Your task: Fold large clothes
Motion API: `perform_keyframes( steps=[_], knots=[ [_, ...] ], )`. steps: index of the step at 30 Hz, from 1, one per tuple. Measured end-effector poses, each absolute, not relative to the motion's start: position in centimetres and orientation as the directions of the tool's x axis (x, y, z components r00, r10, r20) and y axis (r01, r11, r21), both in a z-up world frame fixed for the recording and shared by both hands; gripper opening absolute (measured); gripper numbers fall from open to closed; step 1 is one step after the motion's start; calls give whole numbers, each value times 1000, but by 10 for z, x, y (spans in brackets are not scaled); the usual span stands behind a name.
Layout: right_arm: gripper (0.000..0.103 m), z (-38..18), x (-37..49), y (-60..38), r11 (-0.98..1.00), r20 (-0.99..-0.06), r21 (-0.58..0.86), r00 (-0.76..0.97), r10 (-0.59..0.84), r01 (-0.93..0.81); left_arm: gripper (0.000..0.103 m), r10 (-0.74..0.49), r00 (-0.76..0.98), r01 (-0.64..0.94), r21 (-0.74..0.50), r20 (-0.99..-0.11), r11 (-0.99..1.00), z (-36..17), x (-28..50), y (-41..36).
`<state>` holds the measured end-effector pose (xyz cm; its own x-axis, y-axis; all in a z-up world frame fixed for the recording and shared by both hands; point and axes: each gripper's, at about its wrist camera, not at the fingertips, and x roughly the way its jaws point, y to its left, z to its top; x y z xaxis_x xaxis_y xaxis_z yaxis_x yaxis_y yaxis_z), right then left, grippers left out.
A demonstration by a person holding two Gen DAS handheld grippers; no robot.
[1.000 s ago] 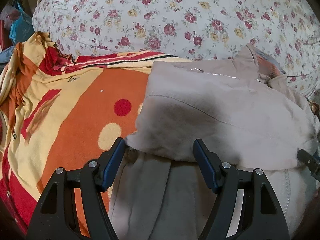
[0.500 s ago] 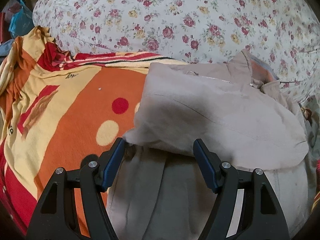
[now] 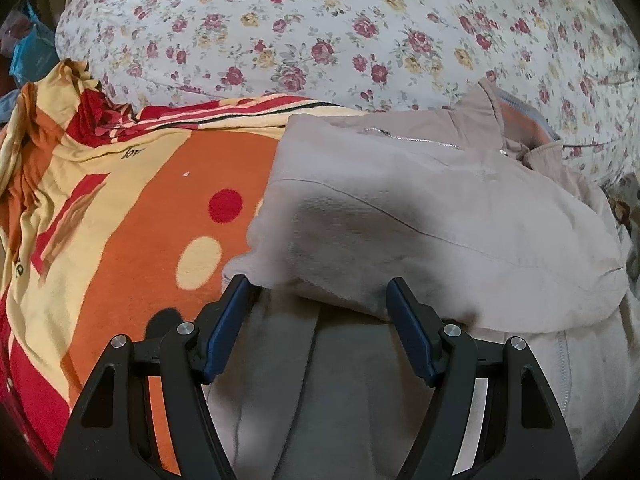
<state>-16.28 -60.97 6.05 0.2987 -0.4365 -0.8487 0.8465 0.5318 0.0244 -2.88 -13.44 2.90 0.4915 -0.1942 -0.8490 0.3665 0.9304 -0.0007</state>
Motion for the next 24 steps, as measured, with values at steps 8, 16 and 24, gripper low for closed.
perform_keyframes(
  steps=[8, 16, 24],
  knots=[
    [34, 24, -129, -652, 525, -892, -92, 164, -422, 846, 72, -194, 487, 385, 10, -852, 923, 25, -25, -141],
    [3, 61, -163, -656, 583, -857, 187, 422, -297, 791, 72, -229, 470, 368, -47, -853, 929, 30, -23, -135],
    [3, 158, -168, -555, 762, -684, 453, 728, -36, 463, 72, -353, 449, 335, -211, -821, 918, 44, -21, -118]
  ],
)
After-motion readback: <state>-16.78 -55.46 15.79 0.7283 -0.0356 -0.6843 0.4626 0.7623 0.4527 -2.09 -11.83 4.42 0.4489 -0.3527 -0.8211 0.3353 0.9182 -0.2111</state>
